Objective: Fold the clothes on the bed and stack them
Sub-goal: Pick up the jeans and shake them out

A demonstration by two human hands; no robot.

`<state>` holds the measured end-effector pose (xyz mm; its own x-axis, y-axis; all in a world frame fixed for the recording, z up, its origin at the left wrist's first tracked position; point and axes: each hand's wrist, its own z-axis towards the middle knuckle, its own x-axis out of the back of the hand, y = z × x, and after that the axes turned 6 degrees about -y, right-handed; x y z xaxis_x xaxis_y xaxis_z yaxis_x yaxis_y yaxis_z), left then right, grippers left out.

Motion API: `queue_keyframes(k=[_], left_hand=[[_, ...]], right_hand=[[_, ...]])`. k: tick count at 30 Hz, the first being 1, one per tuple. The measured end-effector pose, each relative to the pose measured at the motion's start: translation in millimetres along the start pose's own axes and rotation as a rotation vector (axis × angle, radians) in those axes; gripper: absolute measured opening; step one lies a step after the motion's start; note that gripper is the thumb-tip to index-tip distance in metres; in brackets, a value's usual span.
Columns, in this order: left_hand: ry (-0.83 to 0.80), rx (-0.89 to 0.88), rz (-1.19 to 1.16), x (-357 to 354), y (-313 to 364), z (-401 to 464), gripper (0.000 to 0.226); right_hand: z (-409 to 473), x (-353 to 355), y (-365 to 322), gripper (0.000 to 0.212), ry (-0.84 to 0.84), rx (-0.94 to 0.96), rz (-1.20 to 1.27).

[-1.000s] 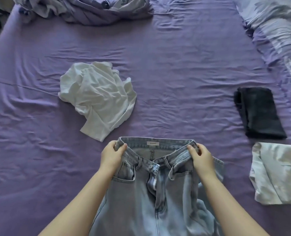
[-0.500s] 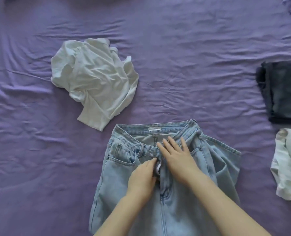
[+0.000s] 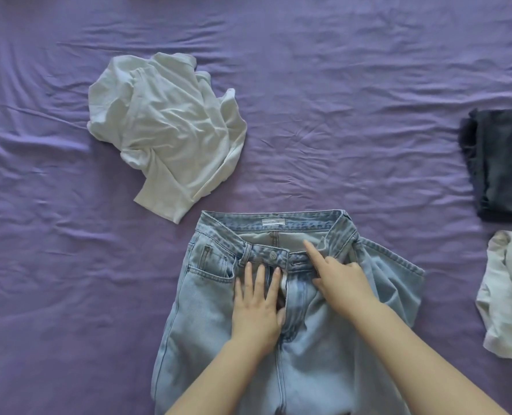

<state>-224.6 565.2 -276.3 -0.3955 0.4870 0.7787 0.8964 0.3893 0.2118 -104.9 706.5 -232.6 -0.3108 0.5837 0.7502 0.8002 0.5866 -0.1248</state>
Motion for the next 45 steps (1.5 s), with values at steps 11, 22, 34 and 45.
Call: queue_keyframes(k=[11, 22, 34, 45], left_hand=[[0.04, -0.103, 0.041, 14, -8, 4, 0.042], [0.057, -0.281, 0.011, 15, -27, 0, 0.062], [0.149, -0.188, 0.033, -11, -17, -7, 0.062], [0.182, -0.065, 0.052, 1, -6, 7, 0.045]], right_hand=[[-14, 10, -5, 0.018, 0.32, -0.1, 0.256], [-22, -22, -41, 0.085, 0.266, -0.056, 0.244], [-74, -126, -47, 0.085, 0.104, -0.095, 0.148], [-72, -134, -49, 0.084, 0.172, -0.113, 0.119]])
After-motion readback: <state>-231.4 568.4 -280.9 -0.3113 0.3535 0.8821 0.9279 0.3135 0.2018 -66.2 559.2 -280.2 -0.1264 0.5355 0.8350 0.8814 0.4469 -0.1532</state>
